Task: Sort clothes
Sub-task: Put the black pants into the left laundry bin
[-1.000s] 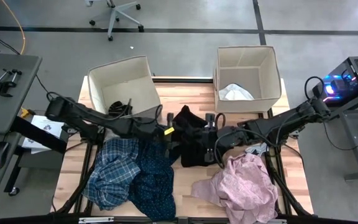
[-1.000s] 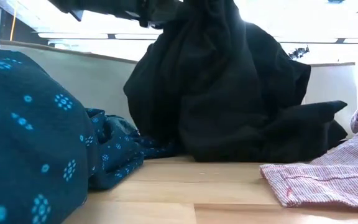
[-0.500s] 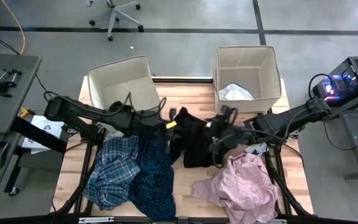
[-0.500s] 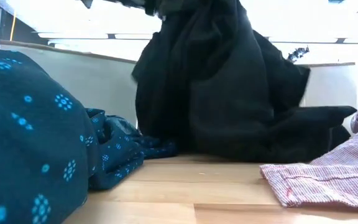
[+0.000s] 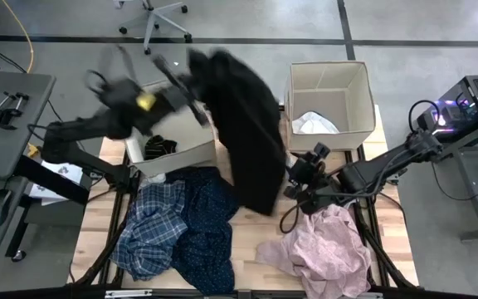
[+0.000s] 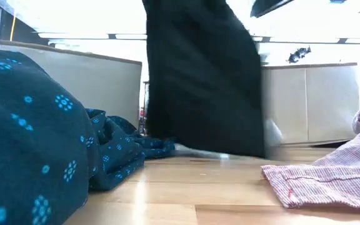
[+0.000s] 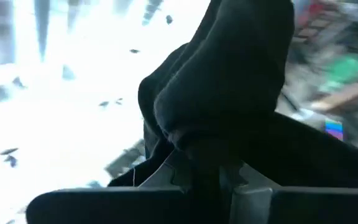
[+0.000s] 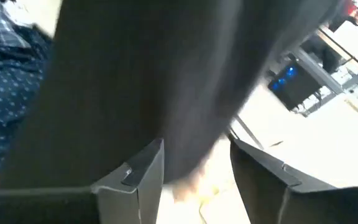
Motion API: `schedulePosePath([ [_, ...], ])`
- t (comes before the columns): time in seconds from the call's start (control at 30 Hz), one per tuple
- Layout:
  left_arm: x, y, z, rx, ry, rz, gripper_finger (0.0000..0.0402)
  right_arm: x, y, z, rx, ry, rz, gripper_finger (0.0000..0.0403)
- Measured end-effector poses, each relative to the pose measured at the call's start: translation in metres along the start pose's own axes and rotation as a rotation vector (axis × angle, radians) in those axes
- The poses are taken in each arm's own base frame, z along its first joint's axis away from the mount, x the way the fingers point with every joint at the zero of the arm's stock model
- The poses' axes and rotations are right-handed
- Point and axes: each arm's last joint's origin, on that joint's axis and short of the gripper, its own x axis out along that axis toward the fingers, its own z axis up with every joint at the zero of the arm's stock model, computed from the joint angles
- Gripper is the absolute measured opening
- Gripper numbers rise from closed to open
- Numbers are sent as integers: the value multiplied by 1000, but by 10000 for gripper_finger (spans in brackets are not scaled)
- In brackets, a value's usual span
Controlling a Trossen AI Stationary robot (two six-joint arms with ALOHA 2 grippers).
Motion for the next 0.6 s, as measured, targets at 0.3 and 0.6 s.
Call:
schedulePosePath([
  [0.3, -18, 125, 52, -57, -193, 287, 6, 18, -2, -11, 27, 38, -60, 172],
  [0.6, -54, 179, 66, 111, 110, 488, 6, 28, -9, -9, 47, 64, -89, 172],
])
